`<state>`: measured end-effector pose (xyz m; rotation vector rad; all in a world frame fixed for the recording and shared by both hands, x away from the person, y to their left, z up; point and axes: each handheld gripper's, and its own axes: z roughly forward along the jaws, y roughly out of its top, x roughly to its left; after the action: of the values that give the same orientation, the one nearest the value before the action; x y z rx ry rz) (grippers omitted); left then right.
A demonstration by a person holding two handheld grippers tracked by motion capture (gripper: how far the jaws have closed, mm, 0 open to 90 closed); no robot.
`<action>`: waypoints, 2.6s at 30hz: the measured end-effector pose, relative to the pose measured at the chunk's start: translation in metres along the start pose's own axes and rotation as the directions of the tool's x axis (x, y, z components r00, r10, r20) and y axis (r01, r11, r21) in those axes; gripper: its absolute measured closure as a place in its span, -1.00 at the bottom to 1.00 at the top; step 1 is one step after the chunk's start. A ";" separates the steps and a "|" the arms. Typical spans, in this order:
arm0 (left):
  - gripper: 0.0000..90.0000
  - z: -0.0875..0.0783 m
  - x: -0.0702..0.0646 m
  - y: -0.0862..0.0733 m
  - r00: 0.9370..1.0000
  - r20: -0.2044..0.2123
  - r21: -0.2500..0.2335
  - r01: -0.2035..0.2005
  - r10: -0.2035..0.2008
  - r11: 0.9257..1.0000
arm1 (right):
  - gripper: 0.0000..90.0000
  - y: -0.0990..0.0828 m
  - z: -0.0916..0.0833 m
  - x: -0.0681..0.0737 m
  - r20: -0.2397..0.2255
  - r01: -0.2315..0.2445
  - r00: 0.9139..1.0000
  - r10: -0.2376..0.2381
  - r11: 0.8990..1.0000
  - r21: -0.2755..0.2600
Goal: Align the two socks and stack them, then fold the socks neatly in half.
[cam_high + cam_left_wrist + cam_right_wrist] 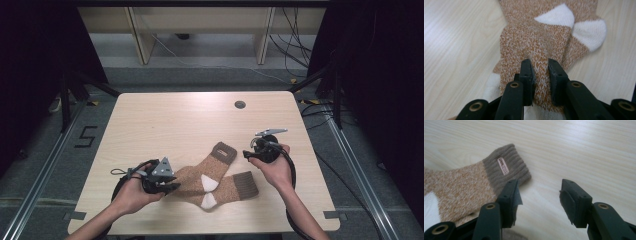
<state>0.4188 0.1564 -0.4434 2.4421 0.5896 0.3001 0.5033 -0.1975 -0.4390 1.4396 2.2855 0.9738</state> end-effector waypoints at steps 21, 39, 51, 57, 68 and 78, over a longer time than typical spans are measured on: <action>0.65 0.010 -0.001 -0.009 1.000 0.012 0.034 0.008 -0.008 0.999 | 0.00 0.012 0.021 0.005 -0.033 -0.010 0.999 0.012 0.998 0.056; 0.64 0.010 0.002 -0.010 1.000 0.021 0.042 0.018 -0.018 0.999 | -0.12 0.020 0.065 0.011 -0.057 0.002 0.998 0.003 0.996 0.090; 0.64 0.014 0.003 -0.012 0.999 0.036 0.057 0.024 -0.026 0.998 | 0.01 0.020 0.078 0.013 -0.059 0.038 0.998 -0.032 0.995 0.096; 0.65 0.015 0.004 -0.012 0.999 0.037 0.062 0.015 -0.018 0.998 | 0.65 0.020 0.079 0.018 -0.089 0.060 0.995 -0.051 0.993 0.103; 0.66 -0.002 0.013 -0.004 1.000 0.002 0.003 0.029 -0.029 1.000 | 0.79 0.021 0.057 0.023 -0.093 0.052 0.995 -0.045 0.996 0.072; 0.66 -0.018 0.019 0.004 1.000 -0.022 -0.046 0.013 -0.014 0.999 | 0.79 0.021 0.022 0.021 -0.079 0.104 0.991 -0.105 0.994 -0.017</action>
<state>0.4309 0.1719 -0.4250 2.3922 0.6022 0.3328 0.5202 -0.1639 -0.4387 1.2830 2.3799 1.0300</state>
